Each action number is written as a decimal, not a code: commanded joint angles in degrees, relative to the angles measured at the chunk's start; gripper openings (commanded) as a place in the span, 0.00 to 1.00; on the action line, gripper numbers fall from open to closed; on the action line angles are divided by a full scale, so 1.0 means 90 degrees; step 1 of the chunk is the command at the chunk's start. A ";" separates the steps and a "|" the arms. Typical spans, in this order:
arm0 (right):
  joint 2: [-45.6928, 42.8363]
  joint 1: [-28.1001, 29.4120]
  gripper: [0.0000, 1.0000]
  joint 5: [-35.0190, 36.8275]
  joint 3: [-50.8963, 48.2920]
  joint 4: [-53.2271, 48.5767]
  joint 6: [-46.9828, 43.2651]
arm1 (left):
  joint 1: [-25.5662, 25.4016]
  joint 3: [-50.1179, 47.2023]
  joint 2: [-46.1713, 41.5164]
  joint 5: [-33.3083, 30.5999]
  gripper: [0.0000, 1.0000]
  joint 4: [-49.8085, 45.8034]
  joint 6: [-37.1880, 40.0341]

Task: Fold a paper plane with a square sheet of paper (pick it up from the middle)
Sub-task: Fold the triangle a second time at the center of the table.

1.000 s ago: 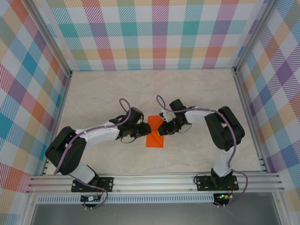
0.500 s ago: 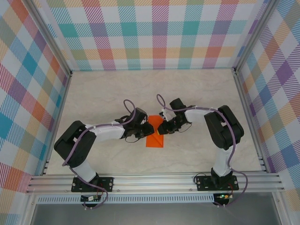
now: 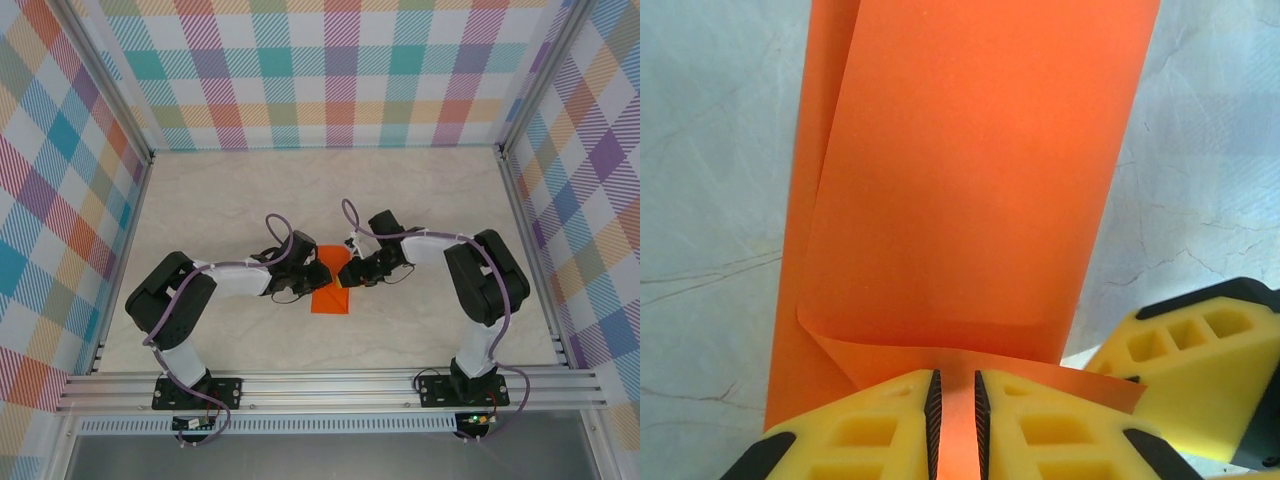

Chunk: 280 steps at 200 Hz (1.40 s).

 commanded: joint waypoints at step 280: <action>0.0282 -0.0089 0.13 0.0423 -0.0008 0.0108 0.0246 | -0.0088 -0.0233 -0.0784 0.0070 0.25 0.0040 0.0257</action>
